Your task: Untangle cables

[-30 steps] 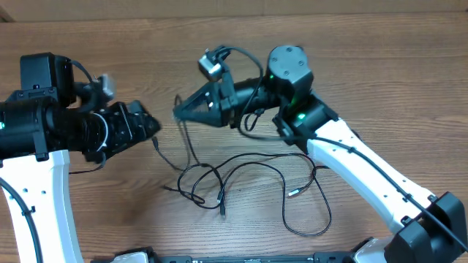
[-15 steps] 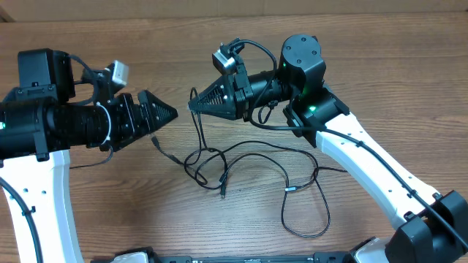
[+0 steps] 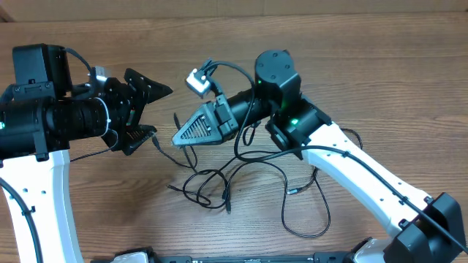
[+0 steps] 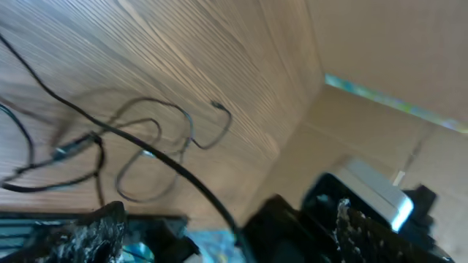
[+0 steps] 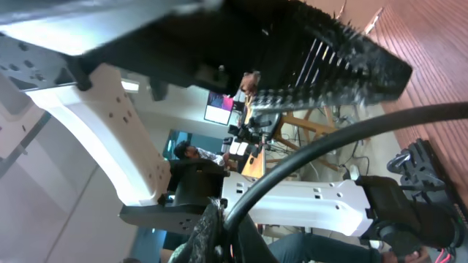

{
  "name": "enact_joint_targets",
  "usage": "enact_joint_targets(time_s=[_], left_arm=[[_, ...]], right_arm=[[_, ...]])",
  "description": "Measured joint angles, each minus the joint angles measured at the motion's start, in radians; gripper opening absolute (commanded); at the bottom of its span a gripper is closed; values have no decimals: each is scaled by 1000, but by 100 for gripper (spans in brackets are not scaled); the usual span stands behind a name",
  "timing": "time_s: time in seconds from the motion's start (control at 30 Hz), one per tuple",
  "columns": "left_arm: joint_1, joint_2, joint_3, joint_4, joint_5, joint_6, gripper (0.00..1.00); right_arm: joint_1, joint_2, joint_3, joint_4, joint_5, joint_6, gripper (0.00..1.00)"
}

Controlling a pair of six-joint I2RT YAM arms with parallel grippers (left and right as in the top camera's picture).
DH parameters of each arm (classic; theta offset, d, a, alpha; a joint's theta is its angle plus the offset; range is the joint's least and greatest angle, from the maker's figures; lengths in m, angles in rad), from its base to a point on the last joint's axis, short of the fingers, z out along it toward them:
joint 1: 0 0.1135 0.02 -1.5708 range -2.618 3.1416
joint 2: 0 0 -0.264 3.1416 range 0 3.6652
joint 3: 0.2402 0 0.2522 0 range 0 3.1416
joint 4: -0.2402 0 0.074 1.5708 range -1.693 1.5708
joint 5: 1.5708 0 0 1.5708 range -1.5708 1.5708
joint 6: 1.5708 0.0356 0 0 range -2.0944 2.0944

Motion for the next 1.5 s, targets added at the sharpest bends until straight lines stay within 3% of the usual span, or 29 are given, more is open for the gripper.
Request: enact_joint_targets(time_s=[0.13,0.3,0.47,1.07,1.43,1.5], left_arm=[[0,0,0,-1,52,-15,87],[0,0,0,-1,108,-22,69],[0,0,0,-1,127,-21,60],[-47,0,0,-21,126,-13,59],[-53,0,0,-23,84,-8,43],[-53,0,0,-23,80,-4,35]], right_arm=[[3,0,0,-2,16,-16,4],[3,0,0,-2,20,-24,4],[3,0,0,-2,24,-27,4],[7,0,0,5,50,-29,4],[58,0,0,58,53,-29,4],[59,0,0,58,53,-29,4]])
